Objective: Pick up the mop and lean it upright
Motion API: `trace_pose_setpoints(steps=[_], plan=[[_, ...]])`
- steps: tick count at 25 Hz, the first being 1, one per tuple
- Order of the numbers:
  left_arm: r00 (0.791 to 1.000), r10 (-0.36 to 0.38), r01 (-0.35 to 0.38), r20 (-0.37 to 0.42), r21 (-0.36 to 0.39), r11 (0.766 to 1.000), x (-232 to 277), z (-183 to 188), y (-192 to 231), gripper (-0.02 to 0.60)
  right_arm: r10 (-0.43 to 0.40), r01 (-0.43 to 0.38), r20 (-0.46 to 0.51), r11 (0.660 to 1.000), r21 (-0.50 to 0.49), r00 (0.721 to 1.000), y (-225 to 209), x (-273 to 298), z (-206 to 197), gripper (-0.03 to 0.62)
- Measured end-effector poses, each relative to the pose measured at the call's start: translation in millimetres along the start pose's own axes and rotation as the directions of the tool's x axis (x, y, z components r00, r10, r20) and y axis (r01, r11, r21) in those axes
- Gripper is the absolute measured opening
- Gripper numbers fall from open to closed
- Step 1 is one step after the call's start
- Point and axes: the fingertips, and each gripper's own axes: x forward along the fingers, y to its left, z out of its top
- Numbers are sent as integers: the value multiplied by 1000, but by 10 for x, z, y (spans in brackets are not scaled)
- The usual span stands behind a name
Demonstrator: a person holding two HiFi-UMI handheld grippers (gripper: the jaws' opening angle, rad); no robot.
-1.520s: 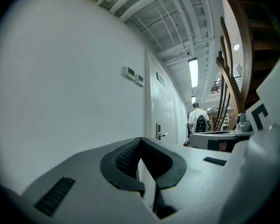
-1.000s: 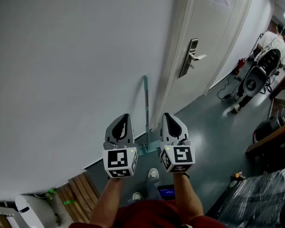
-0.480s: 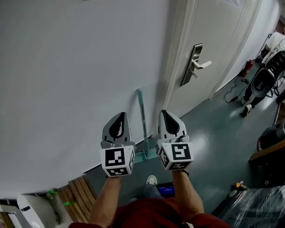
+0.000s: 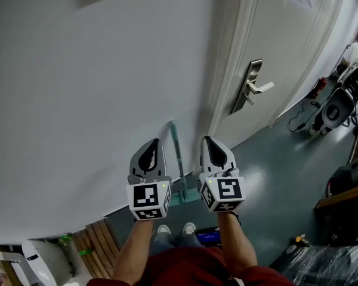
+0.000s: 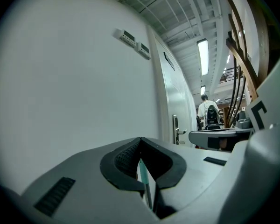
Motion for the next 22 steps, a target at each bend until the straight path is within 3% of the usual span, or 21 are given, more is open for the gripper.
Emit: trace_pose_setpoints(steps=[20, 21, 22], plan=[[998, -54, 53, -36, -40, 998, 228, -236, 152, 14, -45, 45, -19, 999, -17, 999, 48, 216, -113, 17], [997, -65, 62, -47, -49, 997, 249, -269, 142, 16, -47, 47, -20, 999, -16, 999, 43, 217, -118, 15], [995, -75, 71, -59, -57, 996, 270, -303, 132, 58, -50, 49, -21, 999, -17, 999, 39, 219, -123, 15]])
